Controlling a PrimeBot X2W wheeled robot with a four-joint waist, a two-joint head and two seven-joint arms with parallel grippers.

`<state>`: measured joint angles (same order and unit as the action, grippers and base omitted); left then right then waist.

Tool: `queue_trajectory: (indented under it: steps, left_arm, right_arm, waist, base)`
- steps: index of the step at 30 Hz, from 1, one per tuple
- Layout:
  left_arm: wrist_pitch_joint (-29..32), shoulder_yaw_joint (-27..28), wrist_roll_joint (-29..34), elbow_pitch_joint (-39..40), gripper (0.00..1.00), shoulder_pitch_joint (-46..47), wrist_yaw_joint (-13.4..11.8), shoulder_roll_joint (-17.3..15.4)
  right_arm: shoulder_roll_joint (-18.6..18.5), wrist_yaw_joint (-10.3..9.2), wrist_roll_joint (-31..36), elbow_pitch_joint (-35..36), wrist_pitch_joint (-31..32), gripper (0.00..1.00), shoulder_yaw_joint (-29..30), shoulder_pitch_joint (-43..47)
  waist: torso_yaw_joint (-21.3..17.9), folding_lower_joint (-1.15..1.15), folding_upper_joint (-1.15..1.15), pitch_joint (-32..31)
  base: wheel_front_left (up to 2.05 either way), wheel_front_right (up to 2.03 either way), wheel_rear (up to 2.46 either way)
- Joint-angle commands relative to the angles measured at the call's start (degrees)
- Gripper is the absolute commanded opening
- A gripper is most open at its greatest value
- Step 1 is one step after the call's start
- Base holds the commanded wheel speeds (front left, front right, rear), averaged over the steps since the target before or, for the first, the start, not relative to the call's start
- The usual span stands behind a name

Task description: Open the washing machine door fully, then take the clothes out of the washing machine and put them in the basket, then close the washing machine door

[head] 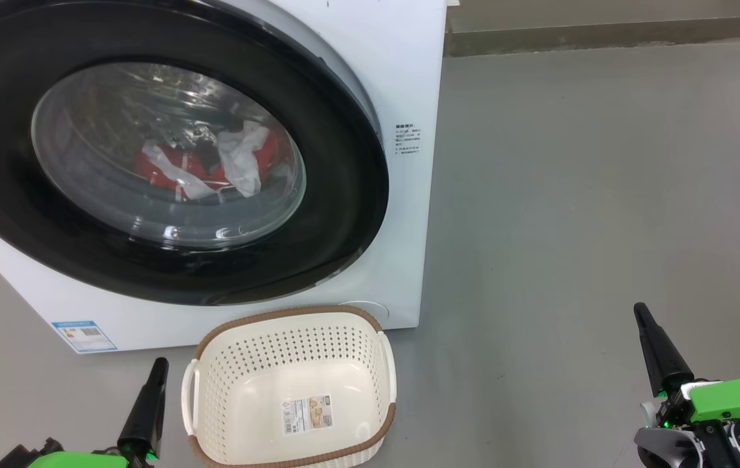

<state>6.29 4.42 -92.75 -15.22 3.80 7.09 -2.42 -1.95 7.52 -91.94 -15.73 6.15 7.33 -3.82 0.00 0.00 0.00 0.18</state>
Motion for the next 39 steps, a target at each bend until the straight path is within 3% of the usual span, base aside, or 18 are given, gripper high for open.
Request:
queue_trajectory:
  steps: [1,39]
  left_arm:
    - [0.18,2.07,0.57,1.19,0.00,2.38,0.40,-0.45]
    - [0.18,2.07,0.57,1.19,0.00,2.38,0.40,-0.45]
  right_arm:
    - [-0.93,-0.03,-0.25,1.70,0.32,0.00,-0.84,-2.37]
    - [-0.93,-0.03,-0.25,1.70,0.32,0.00,-0.84,-2.37]
  waist:
    - [0.00,0.00,0.00,0.00]
    - [0.00,0.00,0.00,0.00]
  base:
    - [0.00,0.00,0.00]
    - [0.00,0.00,0.00]
